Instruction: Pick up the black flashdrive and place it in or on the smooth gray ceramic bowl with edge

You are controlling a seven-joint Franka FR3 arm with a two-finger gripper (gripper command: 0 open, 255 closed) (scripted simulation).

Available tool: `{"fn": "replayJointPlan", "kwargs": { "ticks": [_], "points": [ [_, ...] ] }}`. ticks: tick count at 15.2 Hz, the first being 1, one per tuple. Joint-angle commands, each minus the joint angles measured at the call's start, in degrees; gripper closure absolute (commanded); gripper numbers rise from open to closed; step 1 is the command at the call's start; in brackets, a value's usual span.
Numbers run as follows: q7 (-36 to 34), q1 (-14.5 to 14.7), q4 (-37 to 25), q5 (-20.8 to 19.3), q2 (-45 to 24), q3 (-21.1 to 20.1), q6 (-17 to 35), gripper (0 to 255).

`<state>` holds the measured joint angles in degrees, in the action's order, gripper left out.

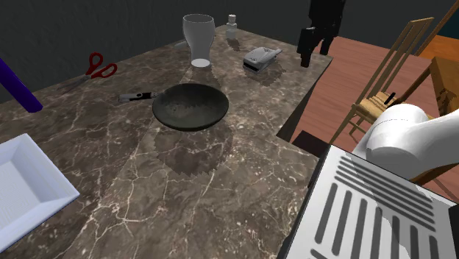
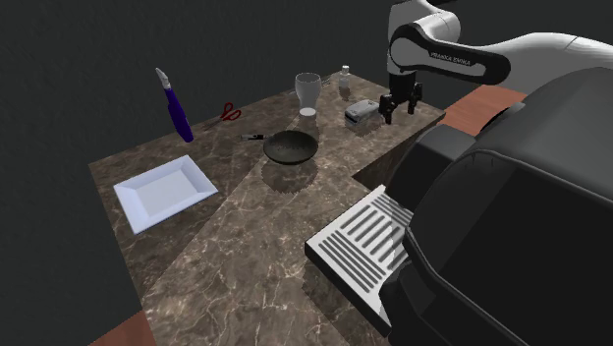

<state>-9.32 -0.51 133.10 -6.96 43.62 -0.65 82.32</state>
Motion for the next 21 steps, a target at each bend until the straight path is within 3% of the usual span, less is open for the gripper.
{"fn": "replayJointPlan", "kwargs": {
  "ticks": [1, 11, 21],
  "points": [
    [0.0, 0.0, 0.0, 0.0, 0.0, 0.0, 0.0, 0],
    [8.2, 5.61, -10.16, 1.9, -18.45, -1.43, 10.21, 0],
    [16.14, 10.31, -24.54, 3.37, -35.74, -4.63, 15.06, 0]
  ]
}}
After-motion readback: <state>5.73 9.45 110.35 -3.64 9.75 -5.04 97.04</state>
